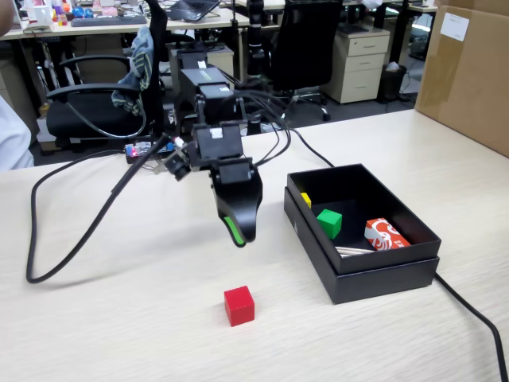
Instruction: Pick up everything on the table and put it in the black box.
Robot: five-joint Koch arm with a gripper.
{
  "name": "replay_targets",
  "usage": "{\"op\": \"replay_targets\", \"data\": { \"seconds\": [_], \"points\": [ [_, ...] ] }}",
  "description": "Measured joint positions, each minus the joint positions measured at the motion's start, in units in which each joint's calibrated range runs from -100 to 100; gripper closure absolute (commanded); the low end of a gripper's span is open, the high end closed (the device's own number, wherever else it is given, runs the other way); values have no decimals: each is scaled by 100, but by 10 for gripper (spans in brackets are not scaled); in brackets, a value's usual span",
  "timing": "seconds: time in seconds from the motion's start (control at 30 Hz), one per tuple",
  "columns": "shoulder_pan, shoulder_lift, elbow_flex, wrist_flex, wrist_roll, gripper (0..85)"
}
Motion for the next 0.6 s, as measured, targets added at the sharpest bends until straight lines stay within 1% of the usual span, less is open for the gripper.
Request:
{"op": "replay_targets", "data": {
  "seconds": [0.13, 0.17, 0.6],
  "points": [
    [-5, 712, 100, 8, 0, 410],
    [-24, 1139, 100, 8, 0, 410],
    [-49, 1359, 456, 8, 0, 410]
  ]
}}
